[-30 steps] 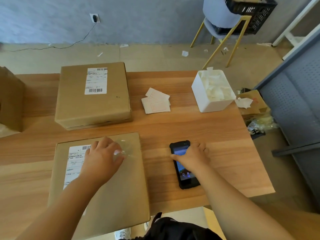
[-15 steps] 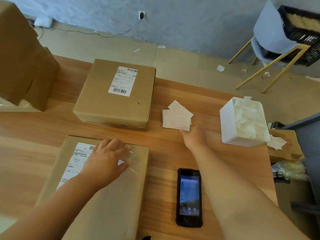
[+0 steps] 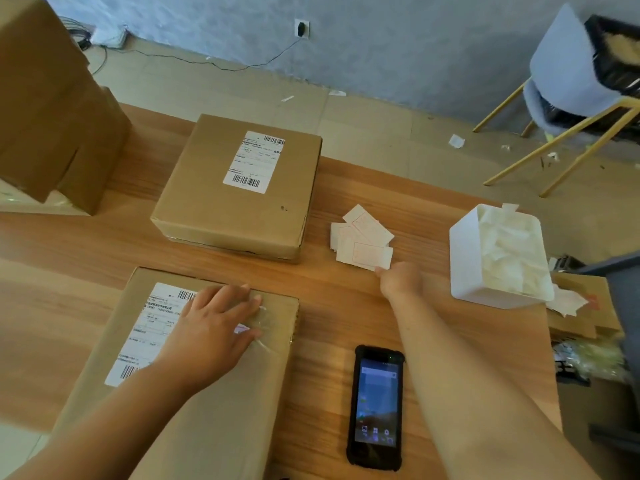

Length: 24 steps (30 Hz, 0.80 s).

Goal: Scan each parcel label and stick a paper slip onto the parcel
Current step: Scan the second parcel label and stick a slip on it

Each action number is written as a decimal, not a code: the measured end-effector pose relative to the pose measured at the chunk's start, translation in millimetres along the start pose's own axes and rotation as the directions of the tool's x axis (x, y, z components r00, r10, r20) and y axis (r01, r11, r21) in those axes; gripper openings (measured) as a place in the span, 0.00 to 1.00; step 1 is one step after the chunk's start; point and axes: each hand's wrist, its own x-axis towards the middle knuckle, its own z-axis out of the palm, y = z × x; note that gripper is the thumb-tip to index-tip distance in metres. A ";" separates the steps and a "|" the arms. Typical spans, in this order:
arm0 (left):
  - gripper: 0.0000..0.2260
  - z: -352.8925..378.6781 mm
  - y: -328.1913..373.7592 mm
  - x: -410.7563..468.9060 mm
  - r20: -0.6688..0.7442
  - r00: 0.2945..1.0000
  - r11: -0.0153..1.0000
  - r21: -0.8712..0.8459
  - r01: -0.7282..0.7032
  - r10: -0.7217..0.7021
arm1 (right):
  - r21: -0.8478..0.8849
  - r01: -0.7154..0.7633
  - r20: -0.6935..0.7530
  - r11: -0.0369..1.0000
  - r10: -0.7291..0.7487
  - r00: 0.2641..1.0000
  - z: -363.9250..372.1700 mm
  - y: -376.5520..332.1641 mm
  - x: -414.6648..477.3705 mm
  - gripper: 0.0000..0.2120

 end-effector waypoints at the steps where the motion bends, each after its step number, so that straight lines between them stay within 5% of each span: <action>1: 0.24 0.9 0.0 -0.2 -0.001 1.000 1.000 -0.008 0.001 -0.001 | 0.030 -0.003 0.006 1.000 0.002 1.000 -1.0 1.9 -1.0 0.08; 6: 0.29 2.4 1.2 -2.8 -0.004 1.000 0.999 -0.043 0.020 -0.020 | 0.152 -0.009 0.001 0.988 0.009 1.000 -4.2 12.6 -9.3 0.06; 13: 0.23 2.8 -2.6 2.3 0.067 0.997 0.998 -0.049 0.033 -0.030 | 0.166 0.131 -0.051 0.977 -0.124 0.991 -12.2 10.9 -26.4 0.06; 18: 0.18 -3.5 3.6 9.2 0.032 0.998 0.992 -0.113 0.054 -0.051 | 0.155 0.161 -0.068 0.975 -0.152 0.986 -21.3 13.9 -45.5 0.27; 24: 0.23 -6.9 26.5 21.8 -0.062 0.996 0.963 -0.267 0.041 -0.060 | 0.358 0.256 0.015 0.898 -0.279 0.960 -40.1 18.4 -83.3 0.07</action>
